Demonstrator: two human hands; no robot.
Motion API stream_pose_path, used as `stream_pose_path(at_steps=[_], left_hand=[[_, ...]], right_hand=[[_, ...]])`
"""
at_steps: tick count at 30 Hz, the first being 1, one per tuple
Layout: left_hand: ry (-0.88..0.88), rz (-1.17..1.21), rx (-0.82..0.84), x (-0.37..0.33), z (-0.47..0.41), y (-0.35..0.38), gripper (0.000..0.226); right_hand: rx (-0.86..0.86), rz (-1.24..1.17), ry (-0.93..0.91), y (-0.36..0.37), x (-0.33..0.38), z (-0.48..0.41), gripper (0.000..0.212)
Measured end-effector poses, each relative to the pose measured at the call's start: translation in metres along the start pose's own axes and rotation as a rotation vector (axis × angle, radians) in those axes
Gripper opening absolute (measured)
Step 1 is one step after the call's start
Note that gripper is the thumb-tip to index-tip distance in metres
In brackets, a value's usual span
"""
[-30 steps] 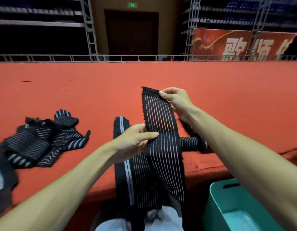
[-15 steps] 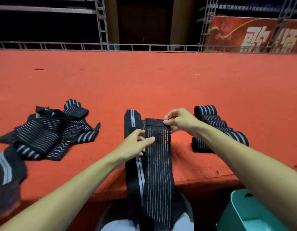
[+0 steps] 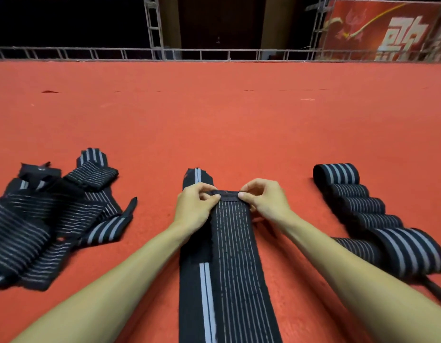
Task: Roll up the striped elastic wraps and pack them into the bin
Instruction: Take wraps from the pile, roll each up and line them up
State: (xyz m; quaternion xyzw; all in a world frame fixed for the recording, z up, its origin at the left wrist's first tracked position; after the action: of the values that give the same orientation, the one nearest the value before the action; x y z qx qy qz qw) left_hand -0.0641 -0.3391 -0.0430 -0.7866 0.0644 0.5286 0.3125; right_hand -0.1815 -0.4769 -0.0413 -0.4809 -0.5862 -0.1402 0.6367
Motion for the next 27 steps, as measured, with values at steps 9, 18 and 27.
stream_pose_path(at_steps=[9,18,27], left_hand=[[0.057,-0.285,-0.071,0.03,-0.033,0.03,0.011],[0.085,-0.374,0.023,0.025,-0.028,0.033,0.011],[0.289,-0.24,0.303,-0.042,0.014,-0.012,0.011]], right_hand=[[-0.125,0.195,-0.078,0.024,-0.028,-0.029,0.004],[-0.048,0.295,-0.069,0.025,-0.021,-0.029,0.004],[-0.025,0.33,-0.291,-0.016,0.042,0.014,0.02]])
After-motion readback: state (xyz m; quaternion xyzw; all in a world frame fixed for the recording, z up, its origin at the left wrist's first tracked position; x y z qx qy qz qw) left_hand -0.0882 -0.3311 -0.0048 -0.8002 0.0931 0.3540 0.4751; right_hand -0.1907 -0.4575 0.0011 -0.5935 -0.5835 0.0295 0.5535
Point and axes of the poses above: each hand's wrist, its own z-axis away from the middle knuckle, its own y-axis out of the palm, x = y × z, the point moved 3 cm from there along -z, towards the middle knuckle, and after that the axes turned 4 degrees about -x, right-handed, at the moved point
